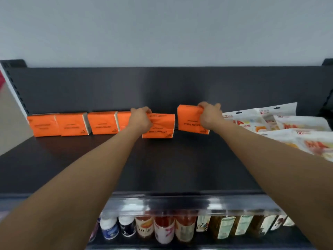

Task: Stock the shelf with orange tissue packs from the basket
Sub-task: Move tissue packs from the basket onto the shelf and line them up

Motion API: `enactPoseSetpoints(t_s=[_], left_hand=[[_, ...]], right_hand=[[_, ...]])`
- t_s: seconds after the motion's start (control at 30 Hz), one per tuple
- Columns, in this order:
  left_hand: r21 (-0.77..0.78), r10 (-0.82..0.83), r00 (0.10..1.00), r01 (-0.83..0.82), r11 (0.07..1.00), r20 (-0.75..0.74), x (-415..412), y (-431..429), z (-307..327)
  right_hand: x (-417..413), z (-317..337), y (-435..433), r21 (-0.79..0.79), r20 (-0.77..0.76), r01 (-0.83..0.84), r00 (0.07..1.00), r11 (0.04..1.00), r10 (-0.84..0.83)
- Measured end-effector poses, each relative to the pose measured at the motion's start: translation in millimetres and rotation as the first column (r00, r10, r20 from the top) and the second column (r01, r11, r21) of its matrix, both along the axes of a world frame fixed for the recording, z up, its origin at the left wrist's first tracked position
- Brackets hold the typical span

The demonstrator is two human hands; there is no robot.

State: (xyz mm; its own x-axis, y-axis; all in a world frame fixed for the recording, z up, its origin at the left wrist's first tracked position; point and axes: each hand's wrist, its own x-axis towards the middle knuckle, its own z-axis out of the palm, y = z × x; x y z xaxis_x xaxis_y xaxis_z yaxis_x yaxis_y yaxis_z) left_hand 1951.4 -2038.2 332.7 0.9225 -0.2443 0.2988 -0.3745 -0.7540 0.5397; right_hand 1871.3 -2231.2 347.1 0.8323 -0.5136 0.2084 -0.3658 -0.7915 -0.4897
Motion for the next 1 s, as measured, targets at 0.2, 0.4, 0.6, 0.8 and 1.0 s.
enactPoseSetpoints(t_s=[0.2,0.4,0.6,0.8,1.0], left_hand=[[-0.003,0.054,0.999,-0.054,0.999,-0.009,16,-16,-11],[-0.048,0.105,0.994,-0.104,0.993,0.019,27,-23,-16],[-0.175,0.196,0.980,-0.197,0.965,-0.022,29,-23,-27],[-0.214,0.190,0.979,-0.203,0.956,-0.078,36,-22,-34],[-0.265,0.082,0.992,-0.103,0.959,-0.091,43,-25,-38]], right_hand=[[24,-17,-22,0.043,-0.039,-0.046,0.998,0.998,0.048],[38,-29,-30,0.116,-0.006,-0.063,0.998,0.991,0.064],[41,-40,-22,0.242,0.089,0.067,0.992,0.968,-0.091],[52,-49,-19,0.310,0.133,0.149,0.971,0.939,-0.198],[57,-50,-21,0.322,0.179,0.198,0.948,0.926,-0.265]])
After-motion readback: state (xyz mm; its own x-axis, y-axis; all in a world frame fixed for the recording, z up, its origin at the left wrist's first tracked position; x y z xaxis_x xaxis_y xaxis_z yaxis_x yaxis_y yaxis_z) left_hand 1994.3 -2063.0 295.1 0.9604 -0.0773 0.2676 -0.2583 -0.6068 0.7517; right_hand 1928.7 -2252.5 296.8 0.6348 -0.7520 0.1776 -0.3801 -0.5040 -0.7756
